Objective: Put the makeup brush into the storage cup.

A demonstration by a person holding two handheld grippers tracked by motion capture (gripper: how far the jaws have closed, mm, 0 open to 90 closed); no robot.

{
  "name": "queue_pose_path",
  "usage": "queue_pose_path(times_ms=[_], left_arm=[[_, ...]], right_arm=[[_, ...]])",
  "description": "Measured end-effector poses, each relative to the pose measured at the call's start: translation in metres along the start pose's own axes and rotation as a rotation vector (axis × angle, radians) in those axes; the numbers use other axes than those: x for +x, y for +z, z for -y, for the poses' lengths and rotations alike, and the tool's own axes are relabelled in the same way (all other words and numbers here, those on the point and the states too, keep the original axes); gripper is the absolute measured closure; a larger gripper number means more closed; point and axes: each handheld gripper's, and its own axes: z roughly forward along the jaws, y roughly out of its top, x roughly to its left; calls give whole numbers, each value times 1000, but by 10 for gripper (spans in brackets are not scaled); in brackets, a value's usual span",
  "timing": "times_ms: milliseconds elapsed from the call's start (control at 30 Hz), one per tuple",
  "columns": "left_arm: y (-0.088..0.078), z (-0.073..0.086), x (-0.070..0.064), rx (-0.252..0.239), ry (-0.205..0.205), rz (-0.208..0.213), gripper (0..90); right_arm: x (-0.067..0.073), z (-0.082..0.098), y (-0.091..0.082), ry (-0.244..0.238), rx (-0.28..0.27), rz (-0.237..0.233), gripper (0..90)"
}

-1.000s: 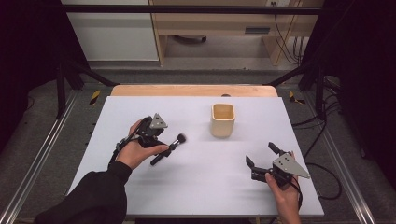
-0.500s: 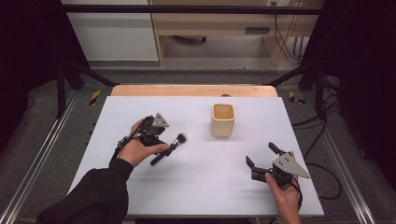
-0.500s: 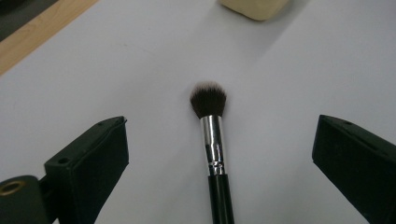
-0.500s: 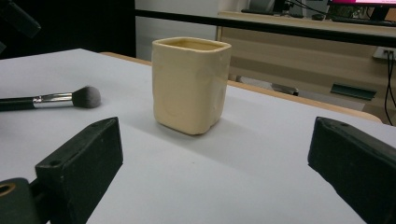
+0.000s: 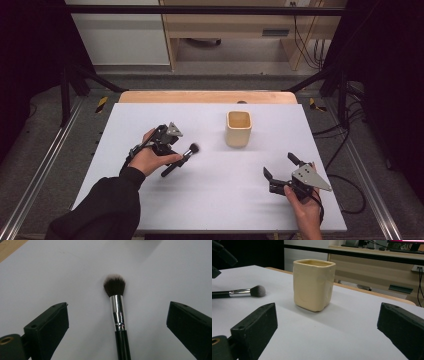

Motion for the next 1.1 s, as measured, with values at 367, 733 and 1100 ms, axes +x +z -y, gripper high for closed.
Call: queue_pose_path(times_ms=[367, 733, 1100], left_arm=[[9, 3, 2, 52, 9, -15, 41], [15, 10, 1, 95, 2, -19, 44], [18, 15, 0, 146, 9, -12, 70]], right_arm=[[-1, 0, 0, -4, 5, 1, 31], [-1, 1, 0, -4, 5, 1, 31], [-1, 1, 0, -4, 7, 1, 31]])
